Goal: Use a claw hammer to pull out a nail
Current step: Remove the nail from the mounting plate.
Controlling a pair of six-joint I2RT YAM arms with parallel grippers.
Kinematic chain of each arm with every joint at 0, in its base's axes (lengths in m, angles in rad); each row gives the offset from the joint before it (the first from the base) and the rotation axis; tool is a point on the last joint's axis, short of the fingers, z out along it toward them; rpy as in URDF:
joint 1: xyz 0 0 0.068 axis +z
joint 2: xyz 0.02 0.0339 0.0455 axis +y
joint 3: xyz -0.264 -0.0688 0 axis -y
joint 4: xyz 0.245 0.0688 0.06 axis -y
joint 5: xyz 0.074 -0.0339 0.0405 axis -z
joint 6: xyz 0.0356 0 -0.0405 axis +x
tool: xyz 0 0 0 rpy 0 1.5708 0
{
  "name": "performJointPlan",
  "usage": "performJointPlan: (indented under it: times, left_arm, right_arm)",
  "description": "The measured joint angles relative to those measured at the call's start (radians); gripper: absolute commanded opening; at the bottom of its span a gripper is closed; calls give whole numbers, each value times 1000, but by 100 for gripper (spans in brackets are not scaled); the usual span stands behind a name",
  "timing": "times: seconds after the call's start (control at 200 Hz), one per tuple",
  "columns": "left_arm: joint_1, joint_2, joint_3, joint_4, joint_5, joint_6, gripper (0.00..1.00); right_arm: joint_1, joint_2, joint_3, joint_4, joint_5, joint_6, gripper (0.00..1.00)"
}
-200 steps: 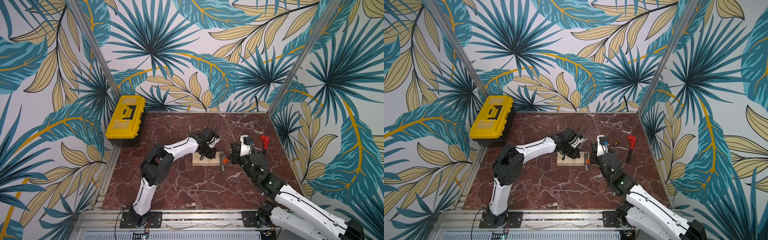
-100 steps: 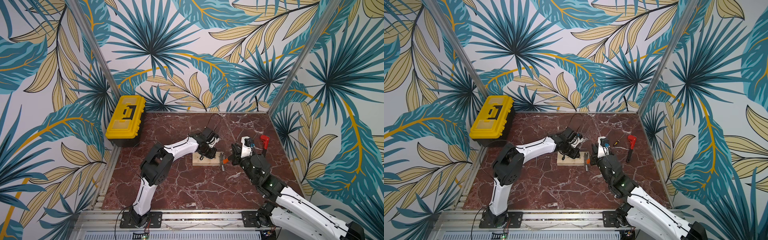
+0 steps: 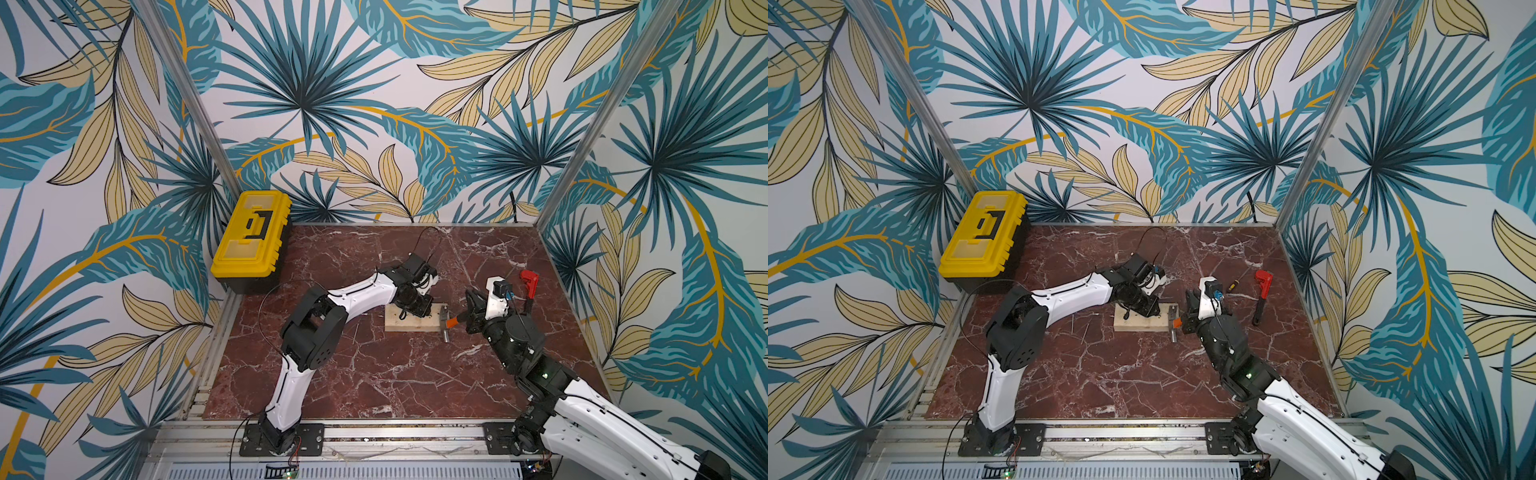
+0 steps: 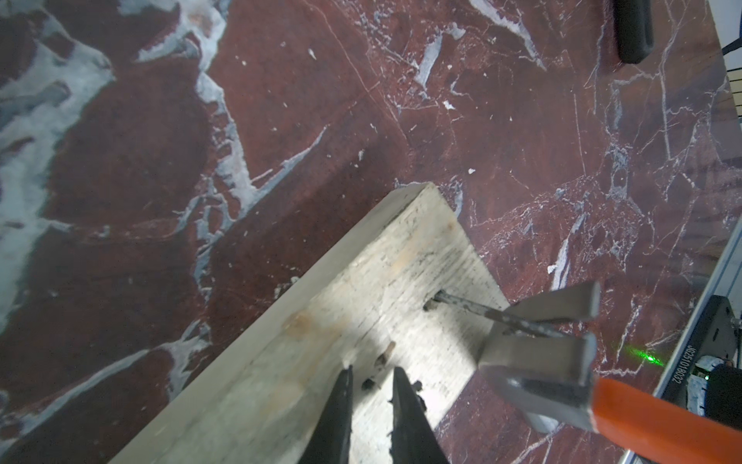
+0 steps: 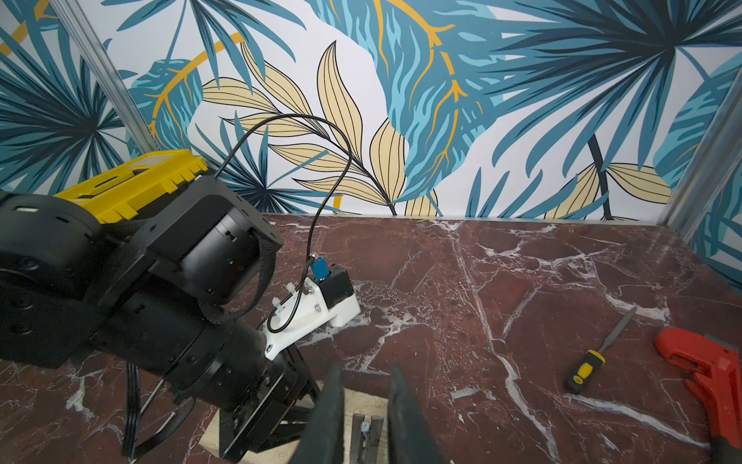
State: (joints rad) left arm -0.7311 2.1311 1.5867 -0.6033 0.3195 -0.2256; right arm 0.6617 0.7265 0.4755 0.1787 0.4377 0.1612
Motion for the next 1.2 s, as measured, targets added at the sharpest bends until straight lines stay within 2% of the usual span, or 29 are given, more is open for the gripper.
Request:
performJointPlan:
  times: [1.202]
  left_arm:
    - [10, 4, 1, 0, 27, -3, 21]
  right_arm:
    - [0, -72, -36, -29, 0, 11, 0]
